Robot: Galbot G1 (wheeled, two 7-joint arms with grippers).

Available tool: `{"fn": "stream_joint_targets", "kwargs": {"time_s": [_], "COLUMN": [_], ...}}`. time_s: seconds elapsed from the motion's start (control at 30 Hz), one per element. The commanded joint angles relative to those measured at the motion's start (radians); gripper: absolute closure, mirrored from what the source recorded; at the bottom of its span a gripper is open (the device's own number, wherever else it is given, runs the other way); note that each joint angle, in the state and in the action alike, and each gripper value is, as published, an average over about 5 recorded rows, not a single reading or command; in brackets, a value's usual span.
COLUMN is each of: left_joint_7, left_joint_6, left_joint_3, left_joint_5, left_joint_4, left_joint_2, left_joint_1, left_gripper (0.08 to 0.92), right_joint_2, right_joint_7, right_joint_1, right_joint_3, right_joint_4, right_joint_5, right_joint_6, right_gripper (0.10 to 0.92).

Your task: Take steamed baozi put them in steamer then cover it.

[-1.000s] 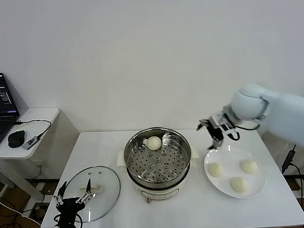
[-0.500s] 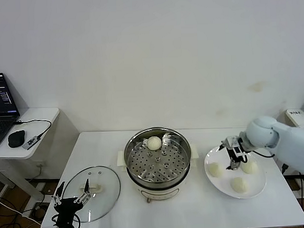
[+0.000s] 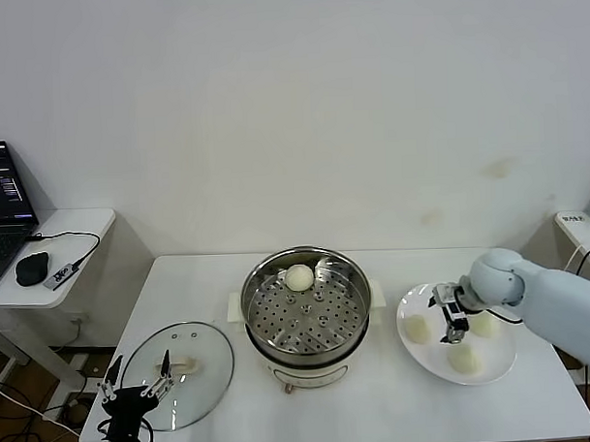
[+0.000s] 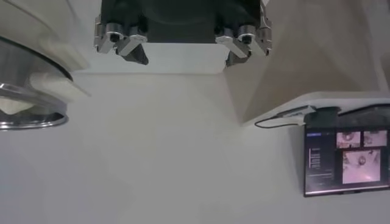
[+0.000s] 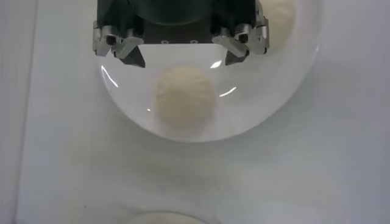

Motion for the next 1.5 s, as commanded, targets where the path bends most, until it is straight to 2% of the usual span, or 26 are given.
{"fn": "stream_joint_targets", "kwargs": {"time_s": [0.03,0.23,0.47,0.73,1.07,1.2,1.5], "left_joint_7": [0.001,0.001,0.002,0.004,0.004,0.003,0.004], "left_joint_6": [0.001,0.001,0.001,0.001,0.000,0.000,0.001], "left_joint_3": [-0.001,0.001,0.002,0.003,0.005,0.007,0.013], "left_joint_5": [0.002,0.004,0.006,0.006,0.007,0.007,0.007], "left_joint_4": [0.000,0.001,0.003,0.000,-0.001,-0.002,-0.009], "left_joint_2": [-0.002,-0.003,-0.004,-0.006,-0.010,-0.011,-0.007], "left_joint_1": [0.001,-0.001,0.000,0.002,0.003,0.003,0.001], "left_gripper": [0.177,0.177,0.177,0.177,0.177,0.177,0.177], "right_joint_2": [0.055,0.076,0.102,0.109,0.090,0.075,-0.054], "right_joint_7": [0.011,0.016,0.021,0.013,-0.017,-0.028,-0.071], "right_joint_1": [-0.049,-0.053,-0.053,-0.059,-0.050,-0.042,0.180], "right_joint_3": [0.028,0.030,0.036,0.032,0.041,0.055,-0.010], "right_joint_4": [-0.054,-0.065,-0.086,-0.086,-0.083,-0.073,0.046], "right_joint_5": [-0.022,-0.024,-0.025,-0.032,-0.040,-0.037,0.069], "right_joint_6": [0.000,0.001,-0.002,-0.004,0.010,0.015,-0.007], "right_gripper": [0.203,0.210,0.271,0.295,0.437,0.480,0.479]}}
